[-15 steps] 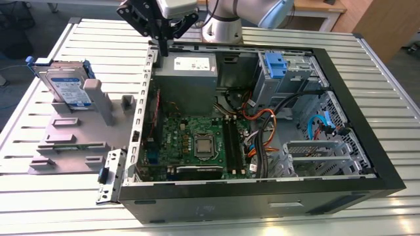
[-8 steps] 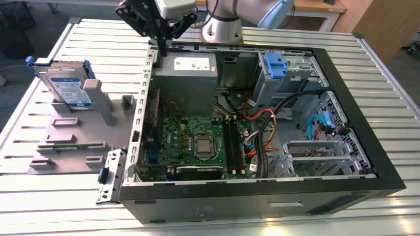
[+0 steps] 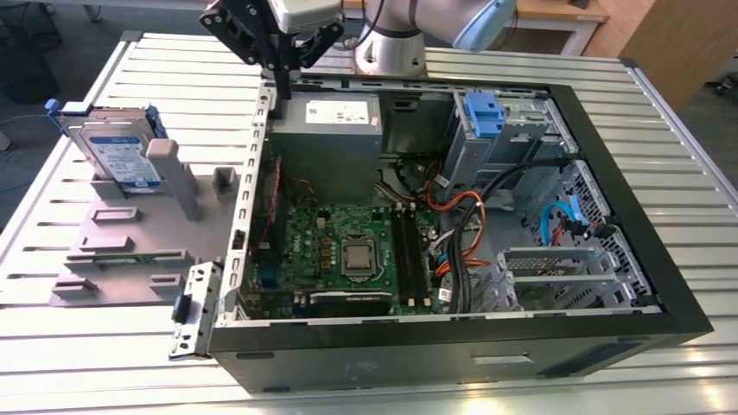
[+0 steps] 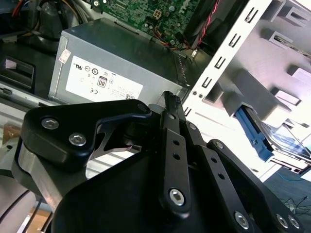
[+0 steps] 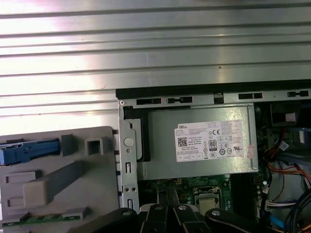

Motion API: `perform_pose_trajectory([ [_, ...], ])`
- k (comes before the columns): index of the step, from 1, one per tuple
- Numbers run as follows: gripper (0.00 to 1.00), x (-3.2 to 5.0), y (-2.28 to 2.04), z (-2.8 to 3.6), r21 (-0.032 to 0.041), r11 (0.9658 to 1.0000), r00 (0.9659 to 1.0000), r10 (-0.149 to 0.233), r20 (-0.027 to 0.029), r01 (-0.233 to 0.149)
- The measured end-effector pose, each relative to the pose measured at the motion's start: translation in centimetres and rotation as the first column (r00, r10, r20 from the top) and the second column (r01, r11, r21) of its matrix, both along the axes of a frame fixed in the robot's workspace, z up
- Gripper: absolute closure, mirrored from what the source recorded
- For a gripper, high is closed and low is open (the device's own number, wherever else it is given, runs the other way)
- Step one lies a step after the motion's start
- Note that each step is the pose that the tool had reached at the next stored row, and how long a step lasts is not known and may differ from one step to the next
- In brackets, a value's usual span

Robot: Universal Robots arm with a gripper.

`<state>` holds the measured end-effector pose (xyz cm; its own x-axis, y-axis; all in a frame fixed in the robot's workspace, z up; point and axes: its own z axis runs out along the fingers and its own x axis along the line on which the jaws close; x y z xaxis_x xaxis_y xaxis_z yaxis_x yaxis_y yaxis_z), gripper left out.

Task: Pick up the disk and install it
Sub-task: 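Reach for the disk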

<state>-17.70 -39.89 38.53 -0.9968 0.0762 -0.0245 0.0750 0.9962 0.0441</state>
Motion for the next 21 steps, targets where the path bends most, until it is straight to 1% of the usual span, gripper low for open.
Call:
perform_pose_trajectory([
  [21, 0.89, -0.64, 0.0, -0.06, 0.0, 1.0, 1.0, 0.0, 0.0, 0.0],
])
